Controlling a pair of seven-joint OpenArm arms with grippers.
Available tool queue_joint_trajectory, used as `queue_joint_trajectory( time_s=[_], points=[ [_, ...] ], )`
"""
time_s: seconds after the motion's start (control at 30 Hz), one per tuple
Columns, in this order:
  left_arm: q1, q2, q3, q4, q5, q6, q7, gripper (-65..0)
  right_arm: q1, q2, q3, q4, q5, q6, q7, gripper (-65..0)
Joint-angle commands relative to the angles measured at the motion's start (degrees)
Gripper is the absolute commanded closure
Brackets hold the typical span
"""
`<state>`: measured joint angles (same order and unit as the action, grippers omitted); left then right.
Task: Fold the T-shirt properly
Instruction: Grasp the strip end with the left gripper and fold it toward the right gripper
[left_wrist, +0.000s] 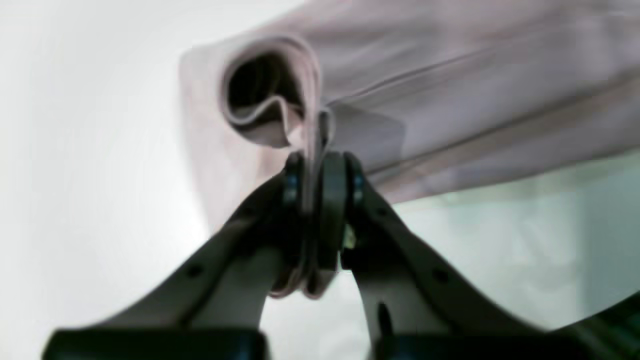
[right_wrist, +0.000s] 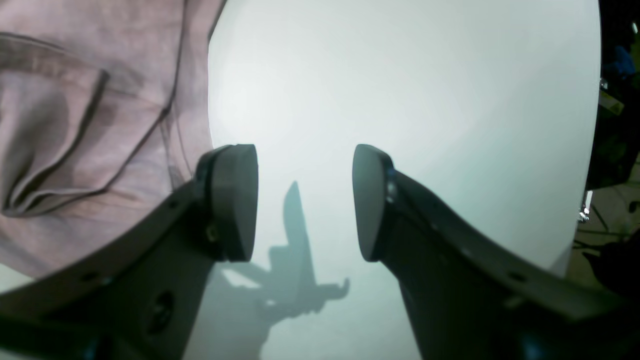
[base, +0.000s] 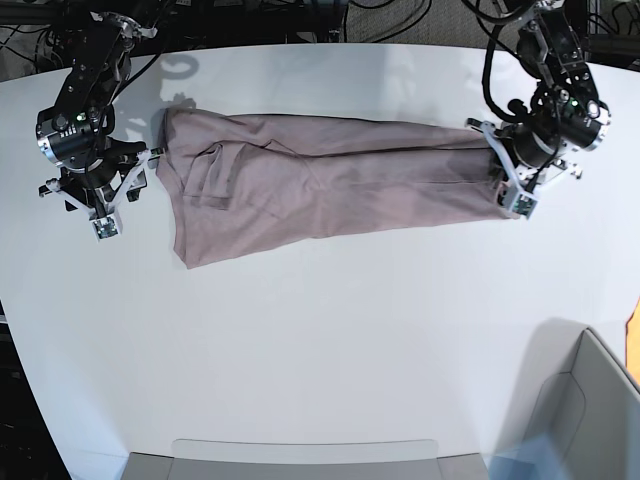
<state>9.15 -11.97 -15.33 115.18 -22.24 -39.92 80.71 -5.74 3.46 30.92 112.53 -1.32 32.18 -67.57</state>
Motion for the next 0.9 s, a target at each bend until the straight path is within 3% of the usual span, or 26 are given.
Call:
queue_joint_trajectory(
  time_s=[0.0,0.27,0.4,0.7,0.77,0.87],
  points=[
    [-0.4,0.6,2.5,0.6,-0.4,-0.1,-0.7,0.0,0.8,0.4,0.0,1.1,0.5,-0.1,0.9,-30.3],
    [-4.3,6.4,17.1,-0.4,-0.4,13.5,-0.7,0.0,0.8,0.4,0.0,1.1,0.5,-0.1,0.9,-30.3],
    [-6.2,8.7,20.2,-2.5,-0.4,19.3,-0.7,0.0,0.8,0.4,0.2,1.1,0.5,-0.1,0.9,-30.3],
    [-8.7,9.5,26.7,-7.1,-0.4,26.9,-0.7,0.0,0.7,0.4,0.2,0.9,0.5,-0.1,0.9,-30.3],
    [-8.2,9.0,27.2,-7.1,-0.4,31.5,-0.7,-9.0,0.7,0.4,0.2,0.9,0.6,0.4,0.9,-30.3],
    [-8.1,8.9,27.4,-7.1,-0.7,37.9,-0.7,-23.5,1.0,0.3,0.2,0.9,0.6,5.8,0.9,-30.3]
  ],
)
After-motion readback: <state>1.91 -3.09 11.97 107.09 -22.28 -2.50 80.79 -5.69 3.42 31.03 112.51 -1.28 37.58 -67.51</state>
